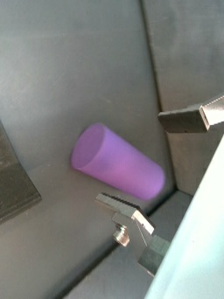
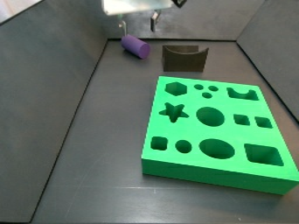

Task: Pick up the round object. Move up. Place the round object on the fixture. Regrasp the round object. Move to above the board. Insert the round object.
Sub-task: Pick up the round object.

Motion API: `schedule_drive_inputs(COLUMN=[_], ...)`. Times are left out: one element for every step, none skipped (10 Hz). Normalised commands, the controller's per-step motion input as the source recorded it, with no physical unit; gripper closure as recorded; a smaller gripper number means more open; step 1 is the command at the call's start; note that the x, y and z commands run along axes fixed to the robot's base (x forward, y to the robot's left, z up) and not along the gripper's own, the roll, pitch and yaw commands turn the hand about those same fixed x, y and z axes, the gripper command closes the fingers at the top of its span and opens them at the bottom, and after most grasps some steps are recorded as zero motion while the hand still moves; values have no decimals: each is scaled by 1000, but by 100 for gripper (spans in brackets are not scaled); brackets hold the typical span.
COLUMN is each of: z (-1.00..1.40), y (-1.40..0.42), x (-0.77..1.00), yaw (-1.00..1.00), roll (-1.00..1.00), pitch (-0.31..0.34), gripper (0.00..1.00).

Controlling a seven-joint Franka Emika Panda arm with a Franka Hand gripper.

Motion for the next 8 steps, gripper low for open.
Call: schedule_drive_inputs(z=[-986, -1000, -1000, -1000, -1000, -1000, -897, 0], y=[6, 9, 9, 54, 106, 134, 83, -31], x=[0, 17, 9, 0, 0, 0, 0, -89], yaw=[371, 274, 220, 220, 231, 211, 174, 0], roll=[117, 116, 103, 57, 14, 43, 176, 36], pitch=[-84, -60, -51, -81, -114, -116, -104, -84], gripper=[0, 0, 0, 0, 0, 0, 0, 0])
